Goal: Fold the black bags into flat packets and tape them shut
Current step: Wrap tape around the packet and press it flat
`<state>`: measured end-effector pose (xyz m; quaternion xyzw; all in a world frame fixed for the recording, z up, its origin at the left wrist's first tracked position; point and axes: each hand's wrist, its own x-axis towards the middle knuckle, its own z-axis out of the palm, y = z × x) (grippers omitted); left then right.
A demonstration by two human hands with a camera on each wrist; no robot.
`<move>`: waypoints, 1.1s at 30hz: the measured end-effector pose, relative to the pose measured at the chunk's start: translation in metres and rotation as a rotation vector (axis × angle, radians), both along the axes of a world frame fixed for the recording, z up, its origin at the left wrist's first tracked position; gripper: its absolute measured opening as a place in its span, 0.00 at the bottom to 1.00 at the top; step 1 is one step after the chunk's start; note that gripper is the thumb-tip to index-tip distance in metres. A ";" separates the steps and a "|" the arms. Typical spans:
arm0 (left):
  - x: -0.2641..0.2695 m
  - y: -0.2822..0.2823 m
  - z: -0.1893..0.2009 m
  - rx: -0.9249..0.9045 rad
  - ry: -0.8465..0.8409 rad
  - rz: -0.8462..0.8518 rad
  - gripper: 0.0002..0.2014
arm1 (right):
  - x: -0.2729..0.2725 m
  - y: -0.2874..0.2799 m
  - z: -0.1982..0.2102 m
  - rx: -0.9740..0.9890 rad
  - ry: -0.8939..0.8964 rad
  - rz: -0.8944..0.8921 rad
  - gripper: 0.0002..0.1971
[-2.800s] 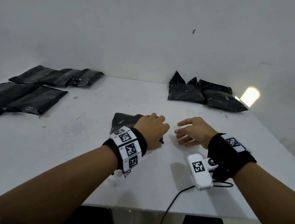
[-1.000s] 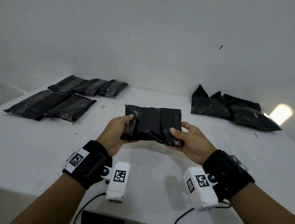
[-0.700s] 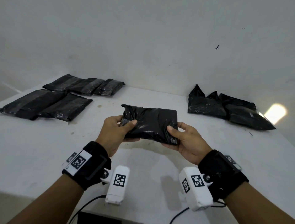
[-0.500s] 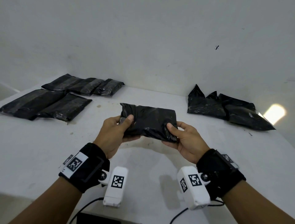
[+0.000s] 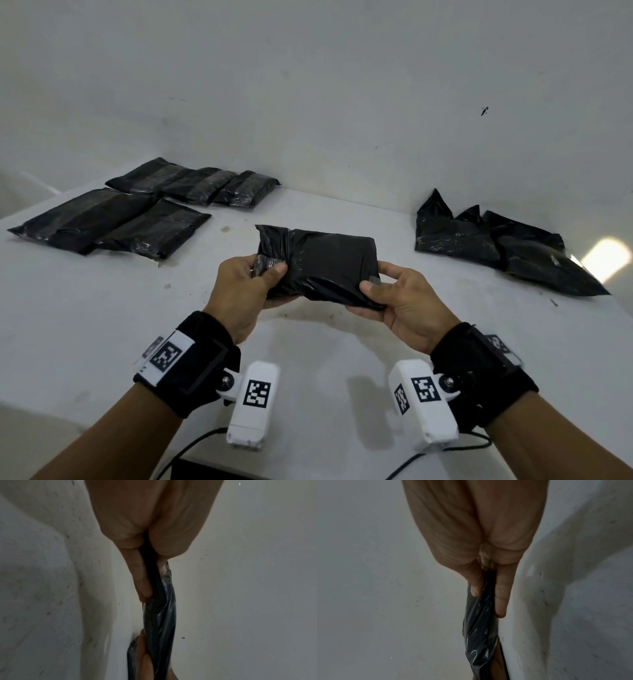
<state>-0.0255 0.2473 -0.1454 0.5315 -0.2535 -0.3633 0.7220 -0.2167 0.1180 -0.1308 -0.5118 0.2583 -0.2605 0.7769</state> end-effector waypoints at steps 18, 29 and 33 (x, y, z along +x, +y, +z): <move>0.063 0.031 0.009 0.012 -0.071 0.073 0.10 | 0.079 -0.001 -0.004 -0.057 0.048 0.121 0.21; 0.108 0.024 0.042 -0.104 -1.094 0.255 0.22 | 0.113 -0.010 0.020 -0.124 0.405 0.115 0.16; 0.119 0.021 0.026 0.062 -1.502 0.114 0.22 | 0.128 -0.001 0.019 -0.110 0.448 0.169 0.17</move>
